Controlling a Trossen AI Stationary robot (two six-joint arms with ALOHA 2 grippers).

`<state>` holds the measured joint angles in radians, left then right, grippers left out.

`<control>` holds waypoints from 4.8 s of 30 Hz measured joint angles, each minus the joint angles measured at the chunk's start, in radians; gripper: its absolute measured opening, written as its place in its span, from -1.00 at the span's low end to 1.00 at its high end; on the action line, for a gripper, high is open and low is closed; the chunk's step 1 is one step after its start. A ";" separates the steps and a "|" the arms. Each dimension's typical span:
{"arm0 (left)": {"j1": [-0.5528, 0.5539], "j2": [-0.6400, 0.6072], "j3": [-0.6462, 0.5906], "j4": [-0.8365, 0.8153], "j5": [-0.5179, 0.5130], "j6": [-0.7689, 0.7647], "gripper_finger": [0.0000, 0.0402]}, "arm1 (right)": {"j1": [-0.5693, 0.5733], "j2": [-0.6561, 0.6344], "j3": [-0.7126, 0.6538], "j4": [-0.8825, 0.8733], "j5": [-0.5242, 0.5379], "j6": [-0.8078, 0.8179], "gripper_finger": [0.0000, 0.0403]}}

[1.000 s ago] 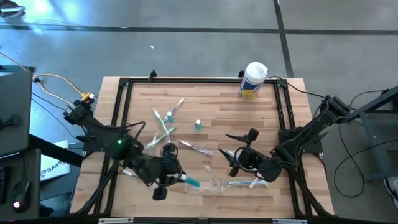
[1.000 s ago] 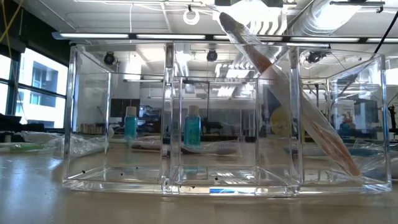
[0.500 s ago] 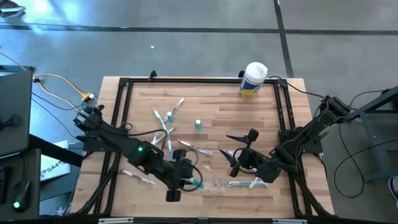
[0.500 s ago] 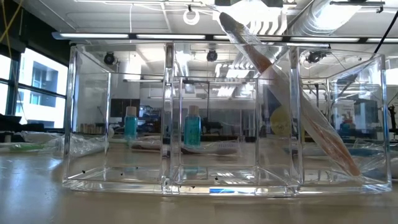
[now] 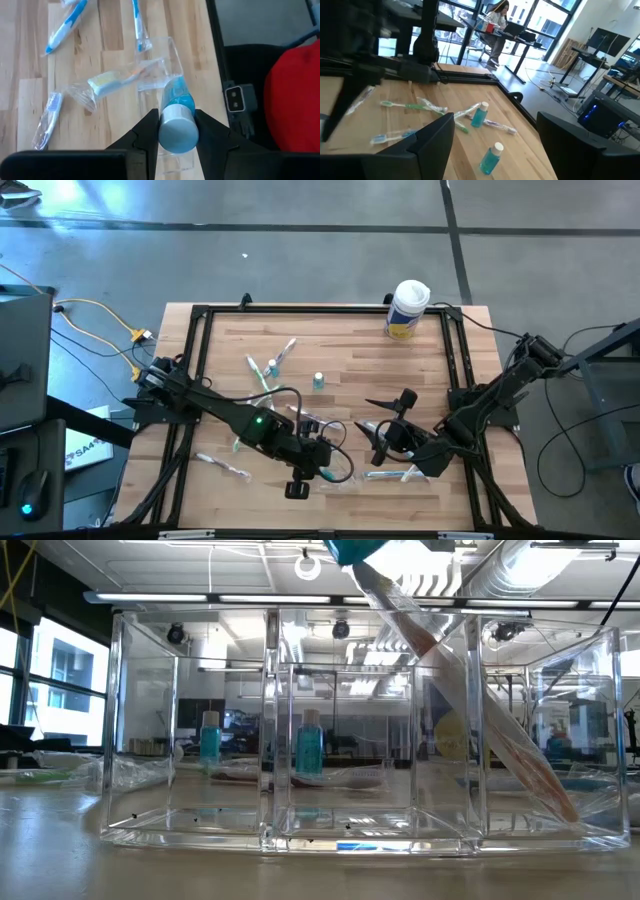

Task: Pick & Place toothbrushing station
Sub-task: Put the mouthwash into the transparent organizer, then put the blue toothbrush into the transparent organizer

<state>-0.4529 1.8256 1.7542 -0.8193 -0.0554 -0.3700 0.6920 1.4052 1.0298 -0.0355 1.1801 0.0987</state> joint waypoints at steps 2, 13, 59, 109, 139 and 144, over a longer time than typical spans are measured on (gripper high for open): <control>0.004 0.009 0.000 -0.003 0.010 0.010 -0.53 | 0.003 0.000 0.000 -0.020 0.000 0.023 0.36; 0.041 0.077 0.000 -0.023 0.023 0.052 -0.53 | 0.012 0.000 0.000 -0.047 -0.006 0.067 0.36; 0.054 0.157 -0.001 -0.066 -0.015 0.025 -0.26 | 0.015 0.000 0.000 -0.108 -0.062 0.119 0.36; -0.039 -0.268 0.014 -0.626 -0.266 -0.005 -0.26 | 0.026 -0.169 0.000 -0.840 -0.524 0.914 0.36; -0.038 -0.746 -0.860 0.171 -0.280 0.088 -0.26 | -0.180 0.019 0.000 -0.945 -0.843 0.922 0.36; -0.038 -0.746 -0.862 0.170 -0.292 0.104 -0.26 | -0.228 0.101 -0.001 -0.938 -0.922 0.878 0.36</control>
<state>-0.4911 1.0798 0.8925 -0.6491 -0.3473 -0.2665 0.4642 1.5057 1.0292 -0.9739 0.2582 0.9764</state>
